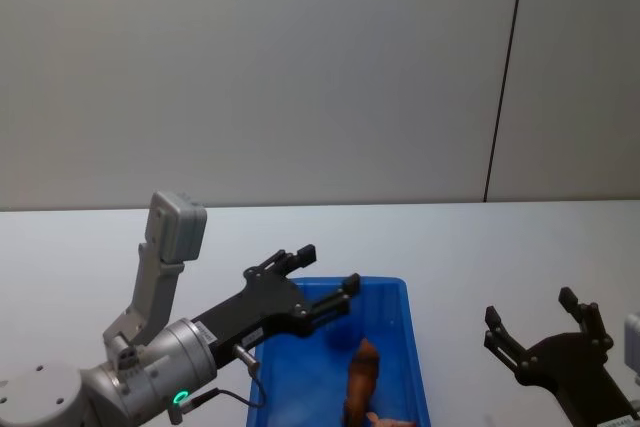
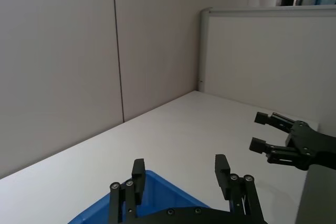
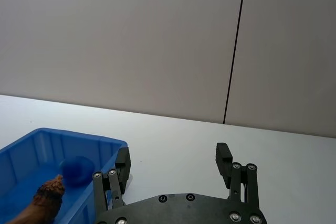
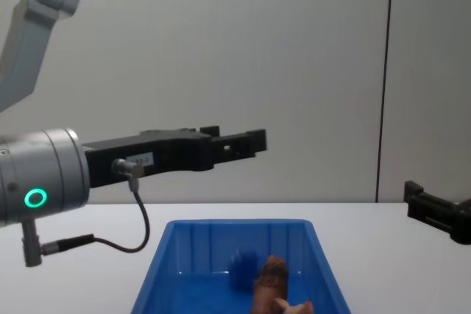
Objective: Pick up the two dolls from the table and place them into the box.
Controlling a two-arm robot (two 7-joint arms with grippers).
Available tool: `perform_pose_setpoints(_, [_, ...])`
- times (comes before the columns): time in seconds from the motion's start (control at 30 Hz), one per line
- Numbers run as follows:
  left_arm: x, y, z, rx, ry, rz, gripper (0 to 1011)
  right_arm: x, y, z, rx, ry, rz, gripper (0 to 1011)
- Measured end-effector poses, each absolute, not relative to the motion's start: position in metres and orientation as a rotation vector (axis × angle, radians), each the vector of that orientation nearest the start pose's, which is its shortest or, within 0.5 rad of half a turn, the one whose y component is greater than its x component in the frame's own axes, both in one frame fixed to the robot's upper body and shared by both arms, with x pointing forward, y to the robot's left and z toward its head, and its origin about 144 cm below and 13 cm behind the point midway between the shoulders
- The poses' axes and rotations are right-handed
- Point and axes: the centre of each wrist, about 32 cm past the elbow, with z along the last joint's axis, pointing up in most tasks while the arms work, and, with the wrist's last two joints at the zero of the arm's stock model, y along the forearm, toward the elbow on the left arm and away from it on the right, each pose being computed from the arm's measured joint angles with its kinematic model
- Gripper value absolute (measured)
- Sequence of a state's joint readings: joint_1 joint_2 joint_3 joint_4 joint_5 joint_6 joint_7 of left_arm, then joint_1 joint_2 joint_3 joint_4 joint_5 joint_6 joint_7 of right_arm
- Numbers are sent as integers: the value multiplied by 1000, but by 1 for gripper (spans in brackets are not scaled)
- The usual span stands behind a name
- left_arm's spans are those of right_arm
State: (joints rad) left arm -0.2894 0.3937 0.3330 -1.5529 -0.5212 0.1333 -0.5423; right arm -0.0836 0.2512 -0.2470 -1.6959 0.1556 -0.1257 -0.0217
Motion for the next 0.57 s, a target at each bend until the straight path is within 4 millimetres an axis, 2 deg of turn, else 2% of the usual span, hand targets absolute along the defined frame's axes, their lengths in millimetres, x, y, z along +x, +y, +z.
perform_pose_setpoints(0.1, [523,244,1219,-53,43,695,897,424,-214,1146,49,-125,-1317,1001])
perform_pose_setpoints(0.23, [524,242,1219,-57,48,673,989,424,-214,1146,49,-125,-1317,1001])
perform_pose_setpoints(0.57, [528,240,1219,-64,56,637,1001,424,-214,1146,49,-125,-1317,1001])
